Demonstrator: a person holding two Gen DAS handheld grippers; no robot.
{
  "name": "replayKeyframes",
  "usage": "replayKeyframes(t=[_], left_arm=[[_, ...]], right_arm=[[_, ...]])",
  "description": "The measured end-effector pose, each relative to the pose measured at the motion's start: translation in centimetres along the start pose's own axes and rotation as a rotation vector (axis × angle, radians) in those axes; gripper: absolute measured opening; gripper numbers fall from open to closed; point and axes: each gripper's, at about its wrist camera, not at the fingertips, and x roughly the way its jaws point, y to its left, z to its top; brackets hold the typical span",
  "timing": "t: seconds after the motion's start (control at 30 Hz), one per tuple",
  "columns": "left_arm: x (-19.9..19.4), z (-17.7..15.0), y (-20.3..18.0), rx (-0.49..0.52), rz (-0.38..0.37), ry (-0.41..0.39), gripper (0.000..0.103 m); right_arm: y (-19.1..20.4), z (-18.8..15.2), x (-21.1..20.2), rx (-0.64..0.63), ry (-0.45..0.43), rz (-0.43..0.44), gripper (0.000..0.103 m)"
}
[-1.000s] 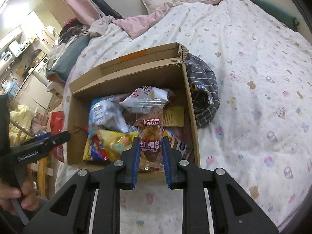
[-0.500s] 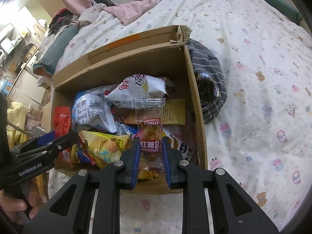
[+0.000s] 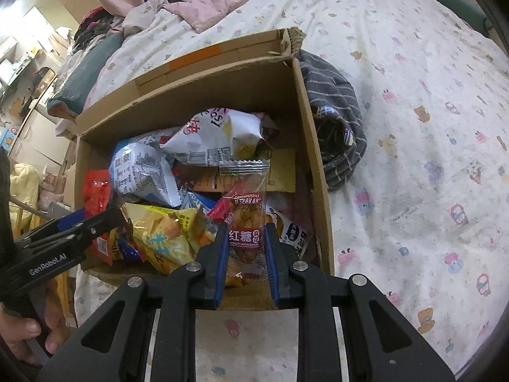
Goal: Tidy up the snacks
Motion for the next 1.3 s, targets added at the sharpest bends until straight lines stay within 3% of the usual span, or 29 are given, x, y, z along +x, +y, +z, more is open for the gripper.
replayKeyframes(t=[0.13, 0.2, 0.27, 0.47, 0.53, 0.57, 0.6, 0.83, 0.93, 1.0, 1.1, 1.17, 1.3], left_arm=[[0.2, 0.0, 0.2, -0.008, 0.000, 0.022, 0.063], [0.1, -0.1, 0.2, -0.005, 0.020, 0.015, 0.077], [-0.1, -0.1, 0.1, -0.004, 0.014, 0.013, 0.081], [-0.8, -0.1, 0.3, -0.016, -0.011, -0.004, 0.081], [-1.2, 0.0, 0.2, -0.010, 0.008, -0.024, 0.081], [-1.6, 0.1, 0.1, -0.001, 0.015, -0.042, 0.081], [-2.0, 0.2, 0.0, 0.005, 0.020, -0.056, 0.081], [-6.3, -1.4, -0.6, 0.034, 0.104, -0.195, 0.081], [-8.3, -2.5, -0.4, 0.042, 0.105, -0.253, 0.081], [-9.3, -3.6, -0.2, 0.043, 0.090, -0.278, 0.081], [-10.3, -5.5, 0.6, 0.033, 0.102, -0.286, 0.085], [-10.8, -7.1, 1.3, 0.011, 0.098, -0.278, 0.090], [-11.6, -9.5, 2.4, -0.013, 0.077, -0.259, 0.090]], right_arm=[[-0.1, 0.0, -0.1, 0.003, -0.001, 0.006, 0.023], [-0.1, -0.1, -0.2, 0.005, -0.005, 0.011, 0.026], [-0.2, -0.1, -0.3, 0.009, -0.006, 0.014, 0.026], [-0.1, 0.1, -0.6, 0.012, -0.021, 0.026, 0.027], [0.0, 0.2, -0.8, 0.013, -0.029, 0.032, 0.034], [-0.1, 0.3, -0.9, 0.018, -0.034, 0.037, 0.052], [-0.2, 0.3, -1.1, 0.026, -0.043, 0.046, 0.063], [-0.2, 0.1, -4.0, 0.056, -0.167, 0.030, 0.075], [0.6, -1.0, -5.4, 0.039, -0.194, 0.036, 0.079], [1.7, -2.1, -7.2, 0.008, -0.255, 0.005, 0.097], [2.9, -3.8, -9.6, -0.025, -0.329, 0.006, 0.100], [3.2, -5.1, -10.7, -0.036, -0.347, 0.016, 0.102], [3.8, -8.0, -12.1, -0.055, -0.364, 0.019, 0.103]])
